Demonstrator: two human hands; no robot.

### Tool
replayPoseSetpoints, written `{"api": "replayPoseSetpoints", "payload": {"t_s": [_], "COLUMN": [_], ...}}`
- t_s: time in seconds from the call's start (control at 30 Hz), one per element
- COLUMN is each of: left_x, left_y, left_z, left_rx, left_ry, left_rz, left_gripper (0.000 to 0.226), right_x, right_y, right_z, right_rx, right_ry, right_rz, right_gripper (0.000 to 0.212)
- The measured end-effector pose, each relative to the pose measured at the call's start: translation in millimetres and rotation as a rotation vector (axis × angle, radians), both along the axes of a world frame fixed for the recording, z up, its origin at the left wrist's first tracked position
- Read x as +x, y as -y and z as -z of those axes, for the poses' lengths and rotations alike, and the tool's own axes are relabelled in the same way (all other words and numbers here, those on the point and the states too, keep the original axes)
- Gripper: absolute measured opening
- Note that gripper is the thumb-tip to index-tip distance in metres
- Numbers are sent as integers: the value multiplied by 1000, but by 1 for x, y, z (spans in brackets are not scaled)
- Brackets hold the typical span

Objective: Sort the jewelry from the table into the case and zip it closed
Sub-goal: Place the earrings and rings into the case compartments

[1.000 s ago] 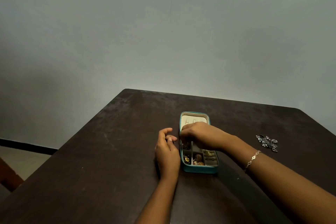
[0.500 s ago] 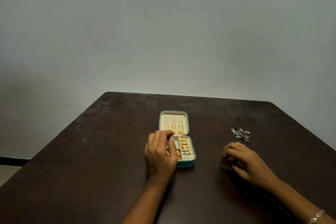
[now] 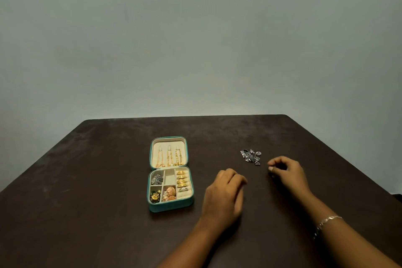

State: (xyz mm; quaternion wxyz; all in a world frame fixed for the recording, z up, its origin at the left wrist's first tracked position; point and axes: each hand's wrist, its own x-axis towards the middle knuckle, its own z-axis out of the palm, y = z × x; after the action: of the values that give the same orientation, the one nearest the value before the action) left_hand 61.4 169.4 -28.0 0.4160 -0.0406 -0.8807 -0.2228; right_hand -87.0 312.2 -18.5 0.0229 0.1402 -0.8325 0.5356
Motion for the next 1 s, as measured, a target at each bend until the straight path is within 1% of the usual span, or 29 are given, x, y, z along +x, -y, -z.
{"api": "replayPoseSetpoints", "payload": {"t_s": [0.17,0.3,0.4,0.53,0.6,0.67,0.77,0.83,1.0], "left_x": [-27,-50,-67,-87,-93,-95,-95,-94,-88], "left_y": [-2,-1,1,5,6,7,8,9,7], "left_z": [2,2,0,-1,-2,-1,0,0,-5], "left_rx": [155,255,333,440,478,519,580,608,581], "left_ry": [38,55,55,40,21,7,9,9,40], "left_rz": [-30,-62,-90,-126,-138,-135,-130,-126,-73], "left_gripper": [12,23,26,15,15,11,15,15,17], "right_x": [-24,-44,-57,-66,-69,-71,-69,-66,-54], "right_y": [17,24,30,37,37,35,33,33,36], "right_z": [0,-1,-3,-5,-3,-2,-5,-8,-18], "right_rx": [-22,-27,83,190,213,179,-14,-103,-303], "right_ry": [0,-4,-38,-21,-14,-10,-2,-34,-49], "right_rz": [88,109,91,75,77,65,10,-35,-170], "right_gripper": [14,12,8,2,8,11,9,9,12]}}
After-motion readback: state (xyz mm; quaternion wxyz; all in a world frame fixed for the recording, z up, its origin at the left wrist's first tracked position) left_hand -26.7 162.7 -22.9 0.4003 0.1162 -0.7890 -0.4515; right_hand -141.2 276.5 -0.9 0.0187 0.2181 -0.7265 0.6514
